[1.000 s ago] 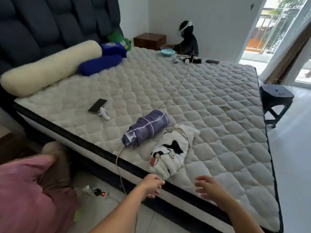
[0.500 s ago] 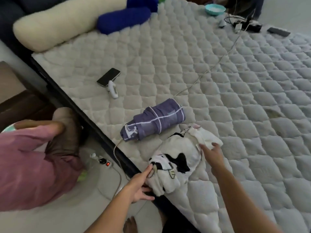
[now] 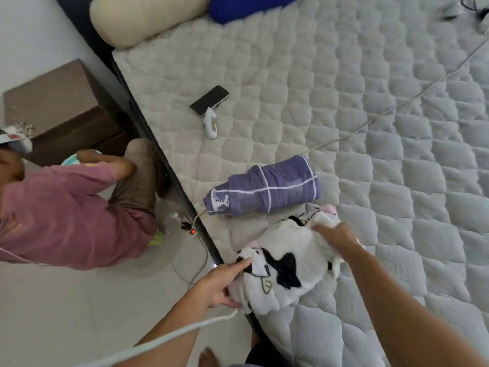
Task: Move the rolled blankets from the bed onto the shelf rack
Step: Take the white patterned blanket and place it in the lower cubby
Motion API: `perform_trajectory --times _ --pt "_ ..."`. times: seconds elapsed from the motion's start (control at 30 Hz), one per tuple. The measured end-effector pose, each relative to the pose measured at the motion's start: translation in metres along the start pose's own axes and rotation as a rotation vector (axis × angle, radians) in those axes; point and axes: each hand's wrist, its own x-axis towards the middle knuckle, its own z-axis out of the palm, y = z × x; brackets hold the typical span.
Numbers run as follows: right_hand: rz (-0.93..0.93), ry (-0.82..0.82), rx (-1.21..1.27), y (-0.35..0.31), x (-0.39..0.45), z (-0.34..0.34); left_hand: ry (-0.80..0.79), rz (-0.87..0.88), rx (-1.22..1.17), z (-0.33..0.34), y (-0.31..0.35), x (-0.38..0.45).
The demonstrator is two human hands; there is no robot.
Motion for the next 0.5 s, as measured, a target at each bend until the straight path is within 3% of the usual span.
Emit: perform_trajectory --times 0.3,0.5 --pt "-0.063 0.058 0.229 -0.007 -0.037 0.016 0.035 0.074 0.042 -0.015 -0.009 -0.002" --pt "-0.351 0.035 0.179 -0.053 -0.105 0.05 0.097 0.184 -0.202 -0.059 -0.048 -0.035"
